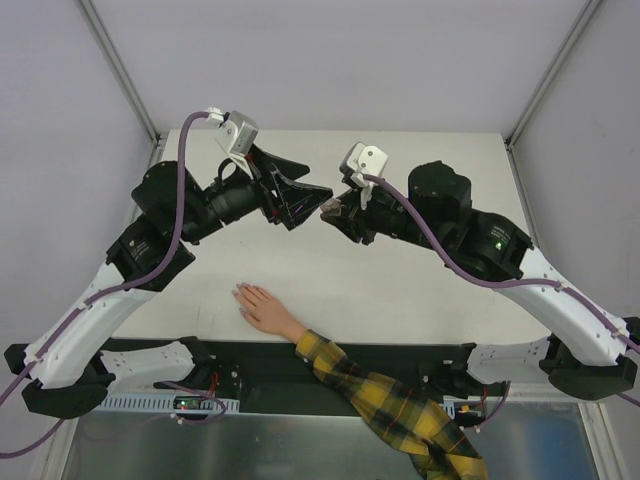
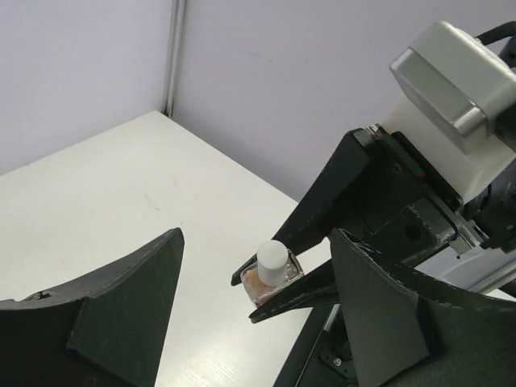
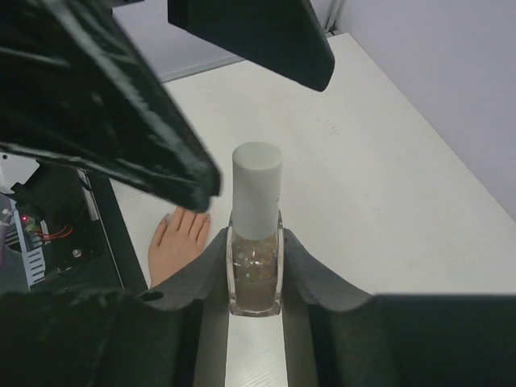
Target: Paint the nails
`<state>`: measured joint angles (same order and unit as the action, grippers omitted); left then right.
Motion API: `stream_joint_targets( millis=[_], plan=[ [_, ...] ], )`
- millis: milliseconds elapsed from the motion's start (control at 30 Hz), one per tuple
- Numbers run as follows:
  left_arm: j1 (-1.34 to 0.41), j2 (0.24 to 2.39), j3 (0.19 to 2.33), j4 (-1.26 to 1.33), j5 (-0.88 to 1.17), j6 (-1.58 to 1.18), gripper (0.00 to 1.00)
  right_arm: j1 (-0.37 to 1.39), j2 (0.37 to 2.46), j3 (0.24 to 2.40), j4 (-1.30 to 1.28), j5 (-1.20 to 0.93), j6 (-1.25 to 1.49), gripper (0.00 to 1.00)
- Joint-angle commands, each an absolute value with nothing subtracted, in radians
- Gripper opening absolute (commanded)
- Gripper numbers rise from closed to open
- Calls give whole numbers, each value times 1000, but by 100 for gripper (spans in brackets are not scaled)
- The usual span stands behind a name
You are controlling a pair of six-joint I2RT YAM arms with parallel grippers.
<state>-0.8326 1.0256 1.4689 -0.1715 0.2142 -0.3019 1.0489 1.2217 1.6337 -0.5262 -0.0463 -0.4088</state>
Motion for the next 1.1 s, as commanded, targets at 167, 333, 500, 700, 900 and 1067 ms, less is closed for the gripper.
stream_joint_targets(
  millis=[167, 333, 500, 700, 900, 1067],
  plan=[
    [-859, 1043, 1473, -140, 155, -344, 63, 1069, 1203, 1680, -453, 45, -411, 0],
    [-859, 1068, 1479, -146, 204, -357, 54, 1075, 1198, 1678, -440, 46, -414, 0],
    [-859, 1083, 1482, -164, 224, -359, 43, 1078, 1192, 1674, -431, 41, -414, 0],
    [-854, 1088, 1480, -198, 383, -267, 0, 1065, 1164, 1652, -445, -137, -452, 0],
    [-788, 1086, 1450, -242, 1075, -49, 0, 895, 1161, 1631, -417, -947, -317, 0],
    [-782, 1081, 1468, -242, 1333, 9, 0, 894, 1155, 1556, -230, -1154, -164, 0]
  ],
)
